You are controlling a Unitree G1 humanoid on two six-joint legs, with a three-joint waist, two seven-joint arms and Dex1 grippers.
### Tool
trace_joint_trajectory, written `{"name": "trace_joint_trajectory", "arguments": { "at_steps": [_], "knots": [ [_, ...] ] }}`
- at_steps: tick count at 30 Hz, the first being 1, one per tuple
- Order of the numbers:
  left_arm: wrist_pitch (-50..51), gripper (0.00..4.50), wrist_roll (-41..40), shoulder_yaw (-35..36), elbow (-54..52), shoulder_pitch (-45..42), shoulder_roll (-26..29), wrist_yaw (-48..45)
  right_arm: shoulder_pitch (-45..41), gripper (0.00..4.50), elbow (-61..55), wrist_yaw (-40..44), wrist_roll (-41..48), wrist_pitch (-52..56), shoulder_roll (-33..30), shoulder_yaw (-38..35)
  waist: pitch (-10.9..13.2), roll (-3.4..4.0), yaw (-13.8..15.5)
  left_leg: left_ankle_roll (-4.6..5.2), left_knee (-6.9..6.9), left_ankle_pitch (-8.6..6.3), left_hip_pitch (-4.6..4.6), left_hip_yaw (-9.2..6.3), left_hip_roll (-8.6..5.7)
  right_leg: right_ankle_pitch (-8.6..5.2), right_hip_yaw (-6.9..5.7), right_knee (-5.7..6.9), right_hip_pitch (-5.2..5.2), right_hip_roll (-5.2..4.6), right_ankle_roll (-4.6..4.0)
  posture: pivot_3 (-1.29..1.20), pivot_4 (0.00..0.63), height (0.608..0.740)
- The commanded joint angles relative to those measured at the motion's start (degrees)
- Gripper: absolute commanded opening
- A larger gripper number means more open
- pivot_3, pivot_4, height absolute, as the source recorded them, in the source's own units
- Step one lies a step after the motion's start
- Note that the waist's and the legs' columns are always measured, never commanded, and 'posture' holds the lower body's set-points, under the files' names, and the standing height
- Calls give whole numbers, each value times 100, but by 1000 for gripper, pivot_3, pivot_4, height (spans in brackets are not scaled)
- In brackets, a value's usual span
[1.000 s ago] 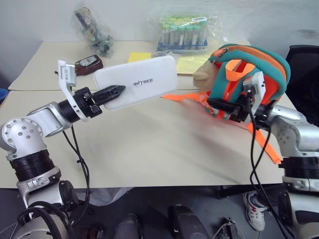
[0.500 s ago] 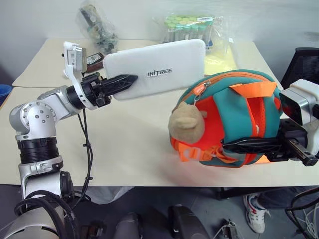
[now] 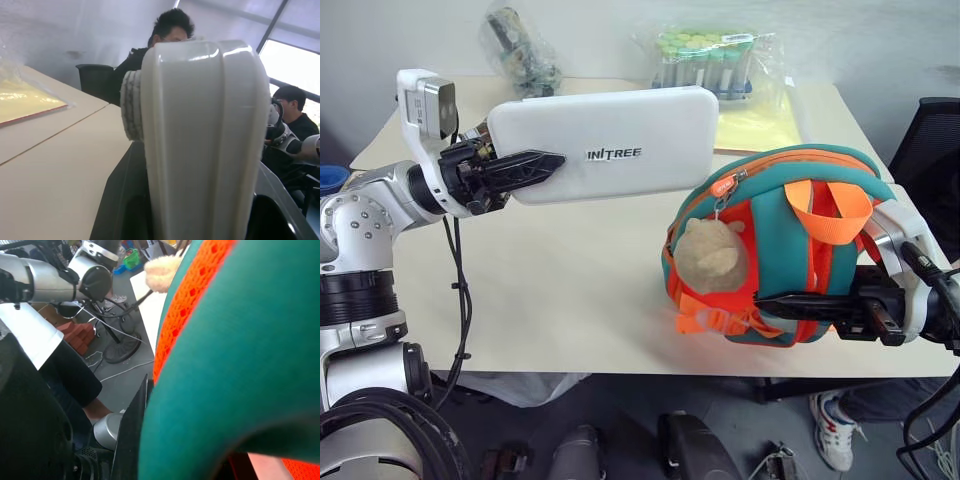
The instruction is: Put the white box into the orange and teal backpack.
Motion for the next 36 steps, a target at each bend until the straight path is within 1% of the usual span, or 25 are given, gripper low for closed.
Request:
{"name": "trace_joint_trajectory", "arguments": {
  "at_steps": [1,2,5,9,12,15,18,20,23,26,30,32,36],
  "knots": [
    [42,1280,-318,280,-8,-361,113,-193,67,37,-91,13,49,-170,-32,-189,2,-3,-2,1,0,-1,0,0,1,0,0,-1,0,1,0,0,150,740],
    [75,1280,-328,258,-40,-348,137,-246,87,37,-87,13,35,-187,-38,-187,2,-3,-2,2,0,-1,-1,-1,1,0,-1,-1,0,1,0,0,150,740],
    [-318,1280,202,-238,-261,45,292,-470,90,37,-112,-52,-18,-252,-44,-124,2,-3,-28,4,0,-4,-2,1,1,-1,2,-4,0,0,2,0,150,740],
    [-981,1280,778,-661,-169,251,212,-519,-30,37,-160,-135,87,-250,-39,-79,5,-10,-13,1,0,-1,2,1,2,-1,2,2,0,2,1,0,150,740],
    [-1133,1280,828,-706,-204,155,-71,-364,-40,37,-187,-126,169,-225,-66,-105,9,-18,23,6,6,-2,-1,-2,0,0,1,5,1,-2,1,0,150,740],
    [-1224,1280,913,-967,-655,255,-236,-404,3,37,-239,13,190,-231,-128,-124,9,-18,59,21,10,-9,-2,-3,-6,2,1,0,5,-9,6,0,150,740],
    [-981,1280,673,-1103,-1051,188,-232,-702,-41,37,-159,31,-123,-342,-140,33,9,-18,96,23,10,-11,-9,-2,-5,3,0,-9,4,-9,8,0,150,740],
    [-1004,1280,719,-1240,-1115,70,-161,-959,-121,37,-28,-8,-341,-413,-117,192,9,-18,108,22,9,-12,-11,-2,-4,2,0,-16,4,-7,8,0,150,740],
    [-1181,1280,927,-1429,-916,-191,-81,-1271,-174,37,82,-10,-567,-466,-115,359,9,-18,112,22,10,-12,-11,-1,-4,2,1,-15,2,-5,8,0,150,740],
    [-1542,1280,1319,-1738,-650,-489,14,-1624,-198,37,151,22,-660,-497,-96,424,9,-18,108,22,13,-11,-11,0,-4,2,1,-11,2,-2,8,0,150,740],
    [-2329,1280,1959,-1983,-69,-947,-27,-1804,-248,37,182,-10,-738,-497,-54,457,9,-17,109,22,16,-11,-10,1,-4,2,2,-8,2,1,7,0,150,740],
    [-2516,1280,2063,-1887,320,-1191,-132,-1728,-261,37,150,-62,-735,-486,-19,462,9,-17,115,23,18,-11,-10,2,-5,2,3,-6,2,1,7,0,150,740],
    [-2351,1280,1818,-1389,854,-1499,-390,-1379,-166,37,19,-143,-708,-486,6,407,9,-18,118,28,22,-13,-12,2,-5,2,4,-2,0,0,7,0,150,740]
  ]
}}
